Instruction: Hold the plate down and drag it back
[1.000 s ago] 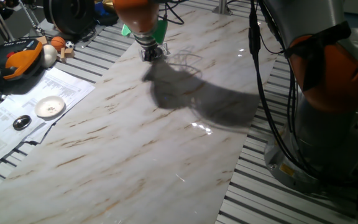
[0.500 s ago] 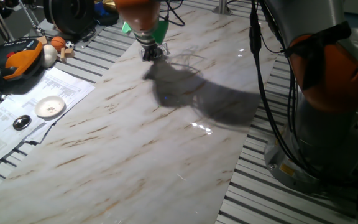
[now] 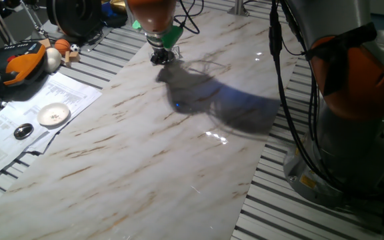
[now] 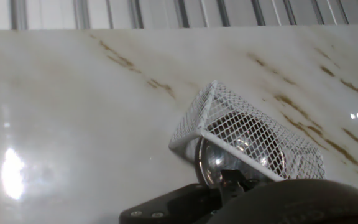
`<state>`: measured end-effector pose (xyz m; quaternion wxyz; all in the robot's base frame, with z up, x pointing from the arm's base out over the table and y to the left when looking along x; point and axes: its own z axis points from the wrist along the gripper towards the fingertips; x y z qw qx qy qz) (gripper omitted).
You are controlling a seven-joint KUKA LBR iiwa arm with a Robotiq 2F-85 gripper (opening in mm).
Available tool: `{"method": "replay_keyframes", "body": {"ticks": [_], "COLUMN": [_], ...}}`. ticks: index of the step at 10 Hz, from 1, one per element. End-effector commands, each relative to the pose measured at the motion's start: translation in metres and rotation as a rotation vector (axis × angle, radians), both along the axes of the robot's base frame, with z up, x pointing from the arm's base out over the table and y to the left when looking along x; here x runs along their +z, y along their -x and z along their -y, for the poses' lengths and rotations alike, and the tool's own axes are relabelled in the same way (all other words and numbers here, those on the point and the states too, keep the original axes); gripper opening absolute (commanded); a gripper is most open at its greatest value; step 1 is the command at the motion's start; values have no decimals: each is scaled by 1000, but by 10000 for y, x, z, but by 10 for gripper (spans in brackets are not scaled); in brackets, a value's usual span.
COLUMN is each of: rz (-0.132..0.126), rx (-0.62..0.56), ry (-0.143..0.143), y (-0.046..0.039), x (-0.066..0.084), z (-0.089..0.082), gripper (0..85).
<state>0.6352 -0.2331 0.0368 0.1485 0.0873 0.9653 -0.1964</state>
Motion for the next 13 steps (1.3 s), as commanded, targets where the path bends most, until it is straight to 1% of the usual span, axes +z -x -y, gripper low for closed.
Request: {"method": "replay_keyframes", "body": {"ticks": [1,2,3,5,11,12,13], "rz": [12,29,50,74,105,105,102], "rx": [-93,-117,-139,-144,-151,-151,-153], "ry": [-8,-14,-30,-29,-23,-23,-30], "y": [0,-1,-2,-6,-21,-23,-22], "x": [-4,-10,-23,-49,-91,-102,-109], "z": [2,4,6,17,18,14,7], "gripper": [0,0,0,0,0,0,0]}}
